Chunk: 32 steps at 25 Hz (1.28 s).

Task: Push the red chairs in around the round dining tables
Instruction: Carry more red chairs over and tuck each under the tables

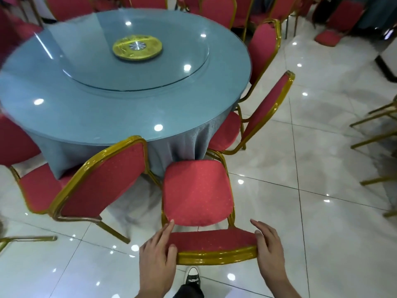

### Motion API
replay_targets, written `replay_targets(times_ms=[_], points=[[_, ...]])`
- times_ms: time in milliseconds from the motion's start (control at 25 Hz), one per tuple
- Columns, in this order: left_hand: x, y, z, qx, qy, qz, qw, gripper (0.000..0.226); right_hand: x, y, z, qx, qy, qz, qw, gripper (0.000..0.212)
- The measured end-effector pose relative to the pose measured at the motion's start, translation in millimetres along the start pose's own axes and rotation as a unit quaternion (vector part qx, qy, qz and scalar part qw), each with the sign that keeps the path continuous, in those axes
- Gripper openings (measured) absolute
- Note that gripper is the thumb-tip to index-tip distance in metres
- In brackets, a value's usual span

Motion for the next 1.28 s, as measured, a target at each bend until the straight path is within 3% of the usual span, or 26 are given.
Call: replay_targets(times_ms=[240, 720, 1280], points=[[-14.1, -15.2, 14.8, 0.006, 0.008, -0.037, 0.999, 0.073, 8.9, 29.9, -7.9, 0.052, -0.016, -0.022, 0.998, 0.043], [-35.0, -50.5, 42.3, -0.097, -0.037, -0.154, 0.983, 0.071, 14.1, 84.3, -13.3, 0.192, -0.05, -0.076, 0.977, 0.038], [-50.4, 25.8, 17.3, -0.194, -0.069, -0.156, 0.966, 0.065, 51.5, 158.5, 26.5, 0.194, -0.053, -0.098, 0.975, 0.034]])
Point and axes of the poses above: each hand's wrist, its own y-axis towards the middle knuckle, its own z-axis out of the palm, x = y × z, the point moved 8 cm from there along y, towards the middle knuckle, and after that the axes turned 5 degrees about -z, right-handed, at the moved point
